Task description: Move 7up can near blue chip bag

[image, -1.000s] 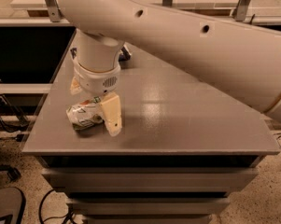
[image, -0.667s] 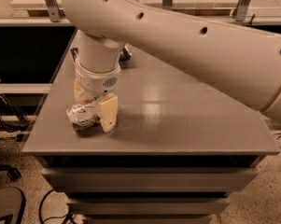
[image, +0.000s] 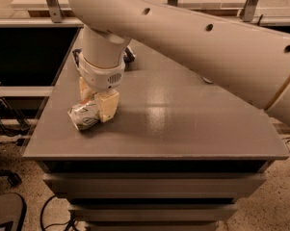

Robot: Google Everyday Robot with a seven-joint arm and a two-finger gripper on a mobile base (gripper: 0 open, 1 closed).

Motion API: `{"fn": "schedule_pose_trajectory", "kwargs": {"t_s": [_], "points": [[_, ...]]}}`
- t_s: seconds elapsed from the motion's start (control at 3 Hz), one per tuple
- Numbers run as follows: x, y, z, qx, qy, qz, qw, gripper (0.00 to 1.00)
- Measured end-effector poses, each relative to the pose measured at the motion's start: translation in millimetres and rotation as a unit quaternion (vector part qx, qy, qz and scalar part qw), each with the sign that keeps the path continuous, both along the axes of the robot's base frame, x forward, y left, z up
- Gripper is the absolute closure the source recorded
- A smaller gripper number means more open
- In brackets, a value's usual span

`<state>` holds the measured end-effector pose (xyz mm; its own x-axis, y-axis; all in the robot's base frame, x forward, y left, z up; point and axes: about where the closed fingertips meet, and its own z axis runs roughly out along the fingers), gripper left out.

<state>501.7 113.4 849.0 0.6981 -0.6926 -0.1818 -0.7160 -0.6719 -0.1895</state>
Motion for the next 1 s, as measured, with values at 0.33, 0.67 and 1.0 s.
{"fn": "schedule_pose_trajectory", "kwargs": {"t_s": [0.33, 0.67, 1.0], "points": [[15, 2, 11, 0.008, -0.017, -0.002, 0.9998, 0.98], [36, 11, 20, 0.016, -0.032, 0.000, 0.9994, 1.00], [60, 26, 23, 0.026, -0.039, 0.000, 0.9989, 1.00]]}}
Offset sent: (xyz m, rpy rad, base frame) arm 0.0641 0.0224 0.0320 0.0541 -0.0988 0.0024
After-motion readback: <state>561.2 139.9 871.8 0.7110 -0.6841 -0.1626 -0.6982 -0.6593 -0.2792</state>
